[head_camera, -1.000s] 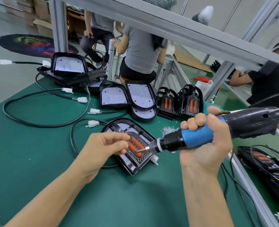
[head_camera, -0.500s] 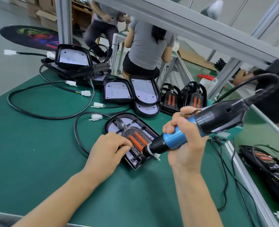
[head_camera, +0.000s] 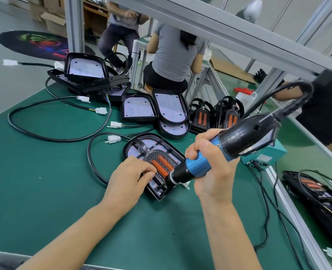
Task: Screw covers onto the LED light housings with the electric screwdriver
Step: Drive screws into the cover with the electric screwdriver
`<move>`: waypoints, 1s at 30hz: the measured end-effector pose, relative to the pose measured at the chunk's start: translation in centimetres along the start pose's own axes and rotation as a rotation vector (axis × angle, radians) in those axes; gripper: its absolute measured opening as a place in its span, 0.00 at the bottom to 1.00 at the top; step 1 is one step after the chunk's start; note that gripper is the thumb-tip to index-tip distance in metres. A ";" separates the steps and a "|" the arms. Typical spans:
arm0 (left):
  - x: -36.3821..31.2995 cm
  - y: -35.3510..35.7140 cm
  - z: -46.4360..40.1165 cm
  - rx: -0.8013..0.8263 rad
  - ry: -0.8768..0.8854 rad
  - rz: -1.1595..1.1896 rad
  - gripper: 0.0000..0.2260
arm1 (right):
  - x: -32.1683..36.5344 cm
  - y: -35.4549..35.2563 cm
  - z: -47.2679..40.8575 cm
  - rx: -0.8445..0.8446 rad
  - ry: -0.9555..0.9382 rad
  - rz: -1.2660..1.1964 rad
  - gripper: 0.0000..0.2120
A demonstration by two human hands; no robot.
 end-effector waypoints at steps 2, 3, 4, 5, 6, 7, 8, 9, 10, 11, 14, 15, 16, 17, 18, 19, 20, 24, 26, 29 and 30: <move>0.1 0.0 0.0 -0.003 -0.003 0.000 0.04 | -0.1 -0.3 0.1 -0.022 0.011 -0.028 0.07; 0.1 0.0 0.0 -0.003 -0.007 0.000 0.04 | -0.1 -0.5 0.1 -0.044 0.012 -0.043 0.08; 0.2 0.0 0.0 0.000 -0.012 -0.003 0.04 | -0.1 -0.9 0.2 -0.072 0.011 -0.058 0.10; 0.2 -0.1 0.0 0.002 -0.017 -0.006 0.04 | 0.0 -1.3 0.2 -0.104 0.010 -0.069 0.11; 0.2 -0.1 -0.1 0.005 -0.022 -0.008 0.05 | 0.1 -1.9 0.3 -0.144 0.005 -0.077 0.12; 0.2 -0.1 -0.1 0.008 -0.030 -0.009 0.05 | 0.4 -2.6 0.4 -0.189 -0.006 -0.083 0.12; 0.2 -0.1 -0.2 0.009 -0.039 -0.013 0.05 | 0.7 -3.4 0.5 -0.236 -0.024 -0.085 0.12; 0.2 -0.2 -0.3 0.009 -0.047 -0.022 0.05 | 1.1 -4.2 0.6 -0.281 -0.047 -0.082 0.11; 0.2 -0.3 -0.3 0.005 -0.053 -0.034 0.05 | 1.6 -5.0 0.6 -0.322 -0.071 -0.080 0.11; 0.1 -0.4 -0.5 -0.003 -0.055 -0.044 0.05 | 2.0 -5.8 0.7 -0.362 -0.091 -0.081 0.11; -1.4 -0.6 -1.8 -0.038 -0.010 -0.051 0.05 | 3.1 -8.4 1.2 -0.494 -0.133 -0.091 0.11; -2.1 -0.6 -2.6 -0.045 0.015 -0.051 0.05 | 3.3 -9.1 1.4 -0.526 -0.137 -0.096 0.10; -2.9 -0.3 -3.5 -0.044 0.042 -0.055 0.05 | 3.5 -9.7 1.6 -0.547 -0.138 -0.098 0.10; -3.7 0.2 -4.5 -0.032 0.063 -0.064 0.05 | 3.7 -10.1 1.8 -0.562 -0.138 -0.097 0.10; -4.4 0.8 -5.6 -0.012 0.081 -0.077 0.05 | 3.8 -10.5 2.0 -0.573 -0.139 -0.094 0.10; -4.9 1.7 -6.8 0.014 0.093 -0.096 0.05 | 3.8 -10.8 2.1 -0.581 -0.135 -0.094 0.10; -5.4 2.6 -8.0 0.049 0.112 -0.129 0.05 | 3.9 -11.2 2.2 -0.587 -0.134 -0.096 0.10; -5.8 7.5 -12.2 0.263 0.115 -0.267 0.07 | 4.1 -12.4 2.6 -0.615 -0.138 -0.077 0.10; -5.2 10.1 -13.4 0.416 0.088 -0.365 0.08 | 4.4 -13.0 2.6 -0.620 -0.141 -0.061 0.10; -3.9 13.3 -13.8 0.640 0.015 -0.485 0.08 | 4.8 -13.4 2.6 -0.641 -0.134 -0.051 0.11; -3.4 13.9 -13.8 0.684 -0.006 -0.504 0.08 | 5.0 -13.4 2.7 -0.652 -0.132 -0.053 0.11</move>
Point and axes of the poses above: each hand's wrist, its own z-axis away from the middle knuckle, its own y-axis out of the palm, x = y × z, the point moved 8 cm from there along -z, towards the middle knuckle, and after that the axes turned 6 degrees about z, right-handed, at the moved point
